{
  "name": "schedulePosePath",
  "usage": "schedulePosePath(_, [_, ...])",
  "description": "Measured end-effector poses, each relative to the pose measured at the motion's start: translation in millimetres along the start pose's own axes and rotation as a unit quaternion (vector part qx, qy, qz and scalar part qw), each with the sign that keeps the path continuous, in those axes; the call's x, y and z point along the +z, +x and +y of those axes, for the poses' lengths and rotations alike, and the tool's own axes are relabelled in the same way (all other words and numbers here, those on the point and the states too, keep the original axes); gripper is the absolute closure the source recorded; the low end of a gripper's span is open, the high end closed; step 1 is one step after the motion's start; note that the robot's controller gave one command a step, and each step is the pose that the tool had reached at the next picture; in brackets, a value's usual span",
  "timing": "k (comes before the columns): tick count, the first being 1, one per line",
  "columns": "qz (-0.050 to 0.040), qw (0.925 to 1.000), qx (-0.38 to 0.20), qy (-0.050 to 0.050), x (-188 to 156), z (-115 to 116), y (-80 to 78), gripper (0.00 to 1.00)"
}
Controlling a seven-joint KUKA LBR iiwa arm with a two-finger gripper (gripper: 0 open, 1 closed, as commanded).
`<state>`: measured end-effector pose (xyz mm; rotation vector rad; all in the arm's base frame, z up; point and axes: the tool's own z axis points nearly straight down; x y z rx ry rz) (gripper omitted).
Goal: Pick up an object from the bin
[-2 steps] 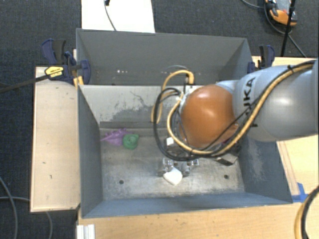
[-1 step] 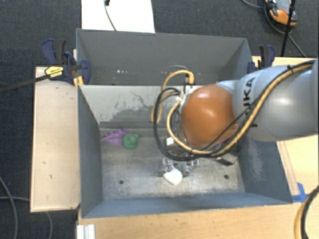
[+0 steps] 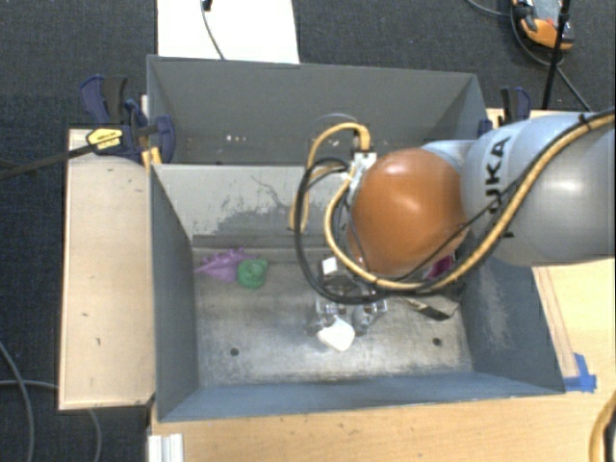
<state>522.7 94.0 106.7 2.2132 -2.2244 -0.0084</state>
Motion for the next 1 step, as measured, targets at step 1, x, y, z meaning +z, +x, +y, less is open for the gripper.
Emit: schedulePosePath(1, [-0.001,0.9999,-0.014,0.005,-37.0,-4.3,-2.3,1.0])
